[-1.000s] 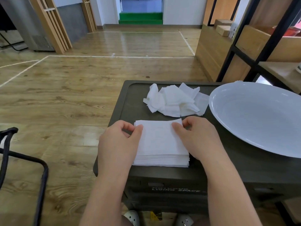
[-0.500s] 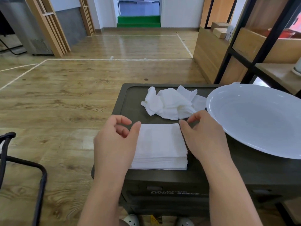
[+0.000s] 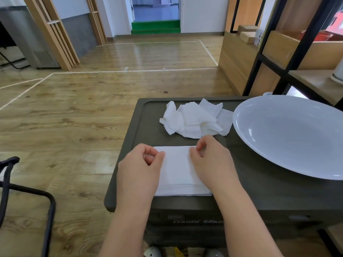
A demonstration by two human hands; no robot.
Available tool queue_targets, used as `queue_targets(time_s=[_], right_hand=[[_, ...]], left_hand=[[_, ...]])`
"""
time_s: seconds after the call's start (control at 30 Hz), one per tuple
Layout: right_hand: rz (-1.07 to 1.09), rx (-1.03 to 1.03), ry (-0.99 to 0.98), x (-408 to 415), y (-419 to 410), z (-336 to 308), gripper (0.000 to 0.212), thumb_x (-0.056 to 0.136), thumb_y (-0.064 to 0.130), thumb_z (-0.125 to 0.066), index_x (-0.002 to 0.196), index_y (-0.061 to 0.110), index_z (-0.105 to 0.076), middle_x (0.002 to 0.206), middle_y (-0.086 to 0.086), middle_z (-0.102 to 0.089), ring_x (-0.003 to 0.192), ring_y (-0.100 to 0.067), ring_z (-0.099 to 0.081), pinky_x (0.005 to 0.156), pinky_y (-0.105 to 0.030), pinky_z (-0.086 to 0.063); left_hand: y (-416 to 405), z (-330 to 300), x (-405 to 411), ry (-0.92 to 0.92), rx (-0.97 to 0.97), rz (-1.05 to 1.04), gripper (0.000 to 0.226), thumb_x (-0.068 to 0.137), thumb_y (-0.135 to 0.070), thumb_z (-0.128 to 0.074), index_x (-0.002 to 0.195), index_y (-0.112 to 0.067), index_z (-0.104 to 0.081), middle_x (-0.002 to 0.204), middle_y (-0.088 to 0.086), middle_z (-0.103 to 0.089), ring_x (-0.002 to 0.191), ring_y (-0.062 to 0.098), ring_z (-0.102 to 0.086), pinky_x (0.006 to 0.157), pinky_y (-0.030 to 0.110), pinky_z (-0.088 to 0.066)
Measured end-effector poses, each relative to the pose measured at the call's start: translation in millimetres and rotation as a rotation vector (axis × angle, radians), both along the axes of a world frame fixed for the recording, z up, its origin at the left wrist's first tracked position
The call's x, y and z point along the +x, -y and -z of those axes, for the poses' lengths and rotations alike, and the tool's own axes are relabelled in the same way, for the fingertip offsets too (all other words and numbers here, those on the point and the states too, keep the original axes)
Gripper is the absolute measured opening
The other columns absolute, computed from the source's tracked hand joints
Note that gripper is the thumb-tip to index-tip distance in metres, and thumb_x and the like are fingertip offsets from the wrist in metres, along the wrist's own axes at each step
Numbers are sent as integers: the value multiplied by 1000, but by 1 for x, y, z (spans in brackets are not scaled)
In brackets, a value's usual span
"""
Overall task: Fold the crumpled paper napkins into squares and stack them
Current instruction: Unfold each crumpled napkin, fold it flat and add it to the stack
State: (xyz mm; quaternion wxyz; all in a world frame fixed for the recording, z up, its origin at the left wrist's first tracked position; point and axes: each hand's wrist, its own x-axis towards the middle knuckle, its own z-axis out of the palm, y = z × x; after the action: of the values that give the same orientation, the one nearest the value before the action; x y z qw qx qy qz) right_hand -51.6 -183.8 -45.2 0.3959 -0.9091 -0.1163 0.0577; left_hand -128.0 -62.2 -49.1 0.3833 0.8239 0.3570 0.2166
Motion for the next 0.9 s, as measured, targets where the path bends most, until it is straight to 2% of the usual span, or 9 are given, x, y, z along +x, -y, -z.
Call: queue_targets(time_s=[0.17, 0.33, 0.43, 0.53, 0.6, 0.7, 0.8, 0.83, 0.9], right_hand=[[-55, -66, -23, 1, -1, 0, 9, 96, 26, -43, 90, 19, -44, 74, 1, -56, 65, -14, -49, 56, -28, -41], [-55, -13, -54, 4, 3, -3, 10, 93, 29, -48, 87, 22, -47, 72, 6, -53, 65, -9, -50, 55, -23, -39], [-48, 57, -69, 10, 10, -9, 11, 90, 30, -55, 83, 22, -52, 71, 8, -53, 64, -6, -49, 54, -18, -34], [-11, 91, -34, 16, 17, -16, 15, 89, 33, -59, 79, 24, -52, 71, 8, -54, 64, -5, -50, 54, -15, -32], [18, 137, -19, 18, 21, -18, 17, 89, 33, -60, 77, 25, -52, 70, 7, -54, 62, -6, -50, 55, -15, -32], [21, 174, -25, 19, 22, -19, 18, 89, 33, -60, 76, 24, -52, 70, 7, -55, 61, -6, -51, 54, -16, -33], [11, 182, -33, 20, 24, -18, 17, 89, 32, -60, 77, 24, -52, 69, 7, -54, 60, -5, -50, 54, -15, -33], [12, 190, -32, 20, 26, -17, 16, 89, 32, -60, 77, 24, -52, 69, 7, -55, 59, -5, -49, 53, -15, -33], [18, 208, -30, 22, 29, -17, 15, 88, 33, -60, 78, 24, -53, 68, 7, -54, 58, -6, -49, 53, -15, -35]], left_hand=[[0, 1, 1, -53, 18, 13, 15, 87, -35, -63, 76, -28, -57, 63, -9, -53, 60, 7, -50, 50, 22, -33], [-12, -7, 5, -138, 33, 84, 17, 85, -38, -65, 73, -27, -60, 59, -8, -50, 53, 6, -46, 49, 22, -31], [-22, -26, 20, -222, 195, 127, 19, 85, -40, -64, 71, -27, -61, 64, -10, -55, 56, 5, -50, 50, 24, -33], [-19, -52, 53, -145, 405, 207, 15, 88, -36, -60, 77, -25, -61, 69, -13, -57, 65, 7, -53, 53, 26, -36], [-12, -63, 83, -135, 527, 343, 11, 90, -34, -57, 89, -24, -62, 81, -11, -60, 81, 14, -56, 64, 28, -41], [0, -62, 122, -213, 736, 590, 22, 91, -32, -55, 111, -21, -56, 105, -3, -60, 101, 19, -54, 78, 30, -43], [6, -50, 144, -351, 875, 633, 28, 93, -23, -50, 120, -16, -52, 116, 2, -57, 108, 22, -52, 81, 31, -42], [4, -46, 148, -380, 866, 595, 27, 93, -20, -47, 119, -14, -52, 117, 4, -57, 108, 23, -53, 79, 32, -42], [-2, -41, 155, -386, 680, 456, 20, 92, -15, -44, 105, -11, -58, 108, 7, -61, 94, 25, -56, 69, 30, -41]])
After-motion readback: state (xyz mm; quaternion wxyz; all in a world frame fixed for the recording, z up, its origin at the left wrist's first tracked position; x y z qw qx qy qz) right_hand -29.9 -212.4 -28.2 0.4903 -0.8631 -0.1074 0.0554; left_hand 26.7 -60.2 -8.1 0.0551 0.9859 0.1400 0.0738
